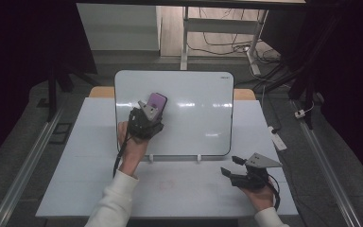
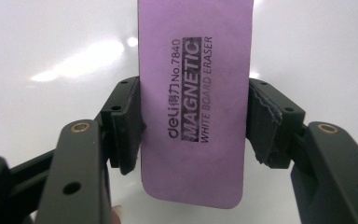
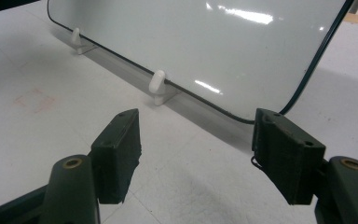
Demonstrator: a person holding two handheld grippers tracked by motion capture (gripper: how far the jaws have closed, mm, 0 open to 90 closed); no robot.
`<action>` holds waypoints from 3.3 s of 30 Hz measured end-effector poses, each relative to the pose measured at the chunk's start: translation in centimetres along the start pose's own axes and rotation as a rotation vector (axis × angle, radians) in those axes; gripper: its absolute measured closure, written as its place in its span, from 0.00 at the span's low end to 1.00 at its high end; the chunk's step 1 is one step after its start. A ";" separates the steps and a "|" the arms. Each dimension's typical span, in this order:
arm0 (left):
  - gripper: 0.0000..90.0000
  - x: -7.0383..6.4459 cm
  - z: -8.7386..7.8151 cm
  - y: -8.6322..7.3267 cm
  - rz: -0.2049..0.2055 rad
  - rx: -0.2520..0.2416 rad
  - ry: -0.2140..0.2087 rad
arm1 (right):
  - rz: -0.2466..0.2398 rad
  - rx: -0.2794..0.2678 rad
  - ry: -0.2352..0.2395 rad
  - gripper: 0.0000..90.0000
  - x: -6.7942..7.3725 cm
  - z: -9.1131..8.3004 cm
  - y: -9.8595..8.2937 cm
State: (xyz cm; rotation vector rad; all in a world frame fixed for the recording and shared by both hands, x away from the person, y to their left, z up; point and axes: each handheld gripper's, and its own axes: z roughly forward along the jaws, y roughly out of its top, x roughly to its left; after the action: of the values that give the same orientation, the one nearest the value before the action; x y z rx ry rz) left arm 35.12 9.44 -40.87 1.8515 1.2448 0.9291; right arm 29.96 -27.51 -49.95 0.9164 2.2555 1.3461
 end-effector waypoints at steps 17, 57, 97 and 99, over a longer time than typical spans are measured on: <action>0.46 4.0 -4.5 -3.7 0.015 -0.028 -0.274 | -0.010 -0.009 0.007 0.36 0.2 -0.1 0.1; 0.46 -2.2 -5.3 -9.8 0.264 0.097 -0.513 | -0.076 -0.017 0.138 0.35 2.9 0.5 1.9; 0.43 -6.9 -5.0 -10.8 0.509 0.110 -0.792 | -0.159 0.183 0.541 0.42 7.9 4.7 4.7; 0.39 -6.5 -5.3 -10.7 0.481 0.082 -0.778 | -0.135 0.177 0.500 0.42 7.7 4.6 4.8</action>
State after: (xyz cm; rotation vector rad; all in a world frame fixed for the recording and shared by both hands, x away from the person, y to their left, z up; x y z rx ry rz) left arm 24.14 7.23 -48.50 2.2987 0.3735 0.2968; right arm 28.79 -17.65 -47.85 0.4998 2.7876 1.4544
